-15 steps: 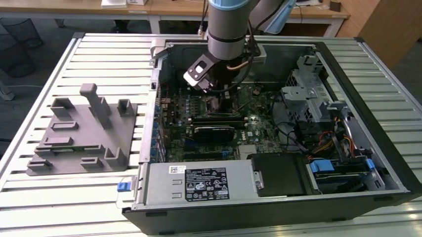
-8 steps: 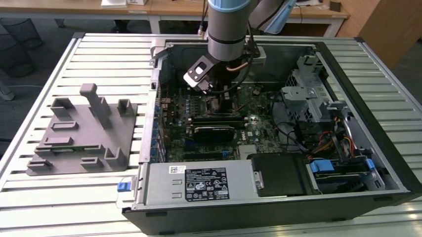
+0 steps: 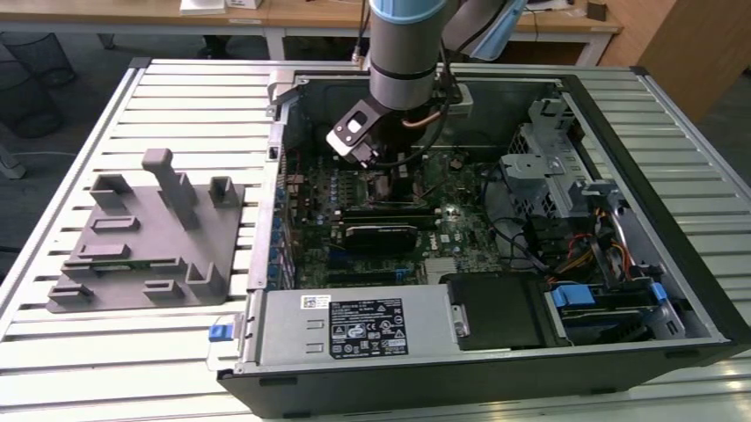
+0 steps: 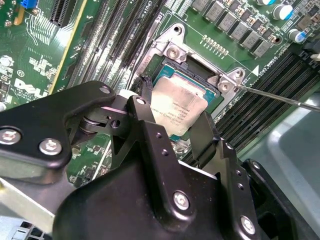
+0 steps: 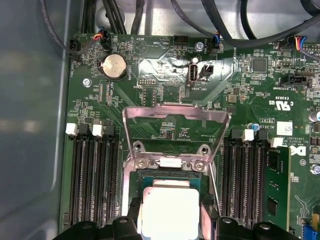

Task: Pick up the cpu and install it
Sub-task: 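Place the cpu into insertion slot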

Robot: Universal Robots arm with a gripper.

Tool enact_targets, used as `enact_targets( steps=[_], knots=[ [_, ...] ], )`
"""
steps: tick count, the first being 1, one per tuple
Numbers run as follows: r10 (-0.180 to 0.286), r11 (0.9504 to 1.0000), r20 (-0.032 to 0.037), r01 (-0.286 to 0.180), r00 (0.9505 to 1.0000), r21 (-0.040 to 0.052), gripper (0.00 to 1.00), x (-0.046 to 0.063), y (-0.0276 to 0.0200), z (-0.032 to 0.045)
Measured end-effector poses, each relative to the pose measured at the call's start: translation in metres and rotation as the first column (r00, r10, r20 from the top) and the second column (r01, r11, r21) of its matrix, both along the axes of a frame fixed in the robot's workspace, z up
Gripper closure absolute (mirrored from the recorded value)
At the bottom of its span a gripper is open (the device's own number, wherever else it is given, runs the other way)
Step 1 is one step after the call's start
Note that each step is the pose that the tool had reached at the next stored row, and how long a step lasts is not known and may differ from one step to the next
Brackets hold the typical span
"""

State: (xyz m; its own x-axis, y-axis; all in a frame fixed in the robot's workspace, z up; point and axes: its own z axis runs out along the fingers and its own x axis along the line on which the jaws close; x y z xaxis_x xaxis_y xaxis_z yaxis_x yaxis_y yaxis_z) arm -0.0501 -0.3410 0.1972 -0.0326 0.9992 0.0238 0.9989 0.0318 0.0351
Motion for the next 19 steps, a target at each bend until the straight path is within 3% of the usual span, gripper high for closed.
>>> enact_targets(
  steps=[19],
  knots=[
    [-0.007, 1.0, 0.0001, 0.007, 1.0, 0.0002, 0.45, 0.0006, 0.0014, -0.0042]
  ],
)
